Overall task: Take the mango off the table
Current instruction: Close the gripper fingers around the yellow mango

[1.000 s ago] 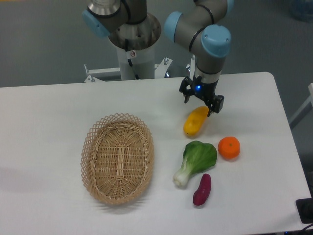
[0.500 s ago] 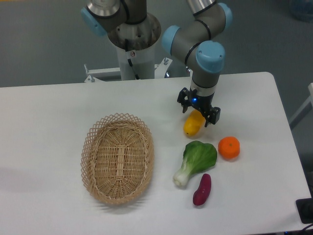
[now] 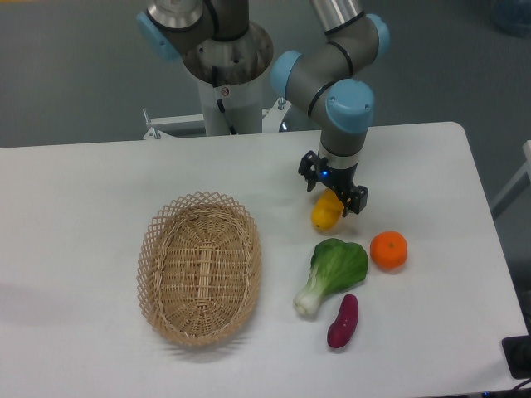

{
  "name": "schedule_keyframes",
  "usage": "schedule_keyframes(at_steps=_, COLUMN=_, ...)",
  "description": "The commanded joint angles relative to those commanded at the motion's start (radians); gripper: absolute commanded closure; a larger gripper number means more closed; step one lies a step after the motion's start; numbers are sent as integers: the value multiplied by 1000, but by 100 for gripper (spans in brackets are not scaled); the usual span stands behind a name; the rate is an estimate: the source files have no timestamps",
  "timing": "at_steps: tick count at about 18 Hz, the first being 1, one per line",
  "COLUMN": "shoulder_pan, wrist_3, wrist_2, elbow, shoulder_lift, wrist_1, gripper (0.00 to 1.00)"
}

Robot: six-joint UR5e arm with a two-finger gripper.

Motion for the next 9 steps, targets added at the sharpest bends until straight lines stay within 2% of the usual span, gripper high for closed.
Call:
schedule_keyframes(at_steps=5, shoulder_pan=0, wrist_3=-5, wrist_2=2, elbow=-2, shoulder_lift=2, wrist_1=17, gripper=40)
schedule_keyframes(at_steps=9, shoulder_pan=2, wrist_3=-6, wrist_2=0, elbow=2, shoulder_lift=3, wrist_1=15, gripper=51)
